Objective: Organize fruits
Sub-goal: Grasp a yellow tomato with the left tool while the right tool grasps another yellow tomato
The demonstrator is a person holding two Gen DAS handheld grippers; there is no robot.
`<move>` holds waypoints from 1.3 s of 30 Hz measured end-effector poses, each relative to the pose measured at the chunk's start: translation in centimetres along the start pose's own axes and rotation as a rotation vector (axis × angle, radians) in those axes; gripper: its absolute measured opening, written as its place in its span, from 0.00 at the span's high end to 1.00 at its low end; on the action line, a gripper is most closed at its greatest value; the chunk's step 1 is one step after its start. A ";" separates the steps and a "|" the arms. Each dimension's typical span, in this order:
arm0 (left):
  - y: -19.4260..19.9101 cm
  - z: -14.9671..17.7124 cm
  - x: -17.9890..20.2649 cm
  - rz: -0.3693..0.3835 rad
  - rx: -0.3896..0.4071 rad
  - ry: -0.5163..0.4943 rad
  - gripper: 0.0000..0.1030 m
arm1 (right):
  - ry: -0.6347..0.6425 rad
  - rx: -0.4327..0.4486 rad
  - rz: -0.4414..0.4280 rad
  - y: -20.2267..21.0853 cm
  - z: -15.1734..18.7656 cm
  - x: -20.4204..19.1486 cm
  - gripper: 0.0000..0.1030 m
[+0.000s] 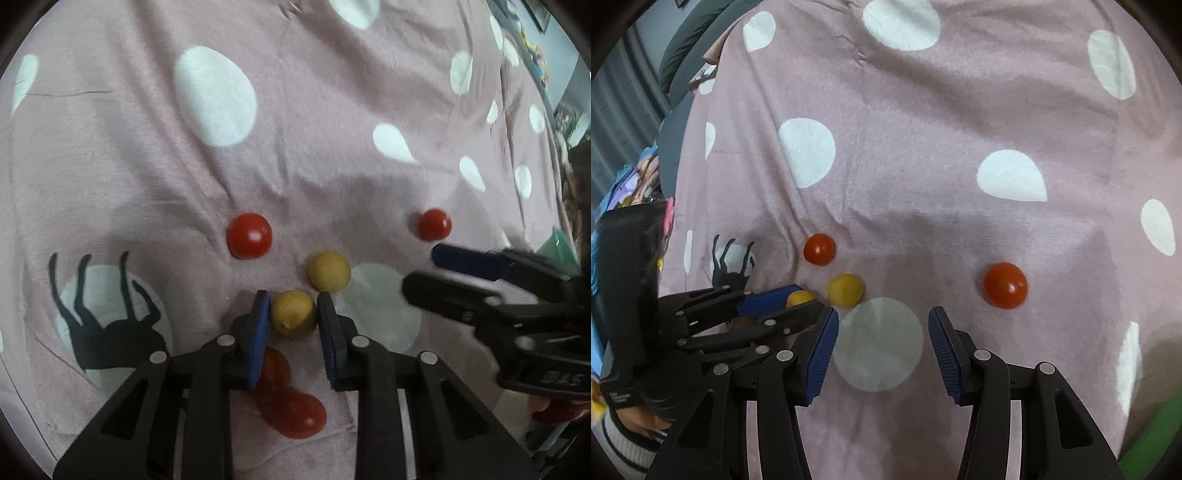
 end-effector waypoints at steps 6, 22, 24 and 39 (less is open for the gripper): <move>2.7 -1.1 -1.4 -0.003 0.086 0.050 0.75 | 0.053 -0.024 -0.033 -1.7 -0.1 -1.6 0.50; 3.4 -0.3 -1.7 0.004 0.093 0.074 0.75 | 0.217 0.005 0.046 -4.8 -0.6 -5.3 0.72; 3.8 -0.1 -1.6 0.003 0.091 0.074 0.75 | 0.188 -0.002 0.034 -4.2 -0.3 -5.0 0.72; 8.1 2.8 1.1 -0.071 0.095 0.037 0.75 | 0.079 0.102 -0.008 5.3 1.6 -2.6 0.72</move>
Point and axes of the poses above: each gripper's, at about its wrist camera, not at the fingertips, and y roughly against the way its jaws point, x to its right, z to its underside, the point moved 6 cm from there along -y, roughly the way its jaws point, and after that the axes turned 7 degrees about z, right-handed, at the moved point
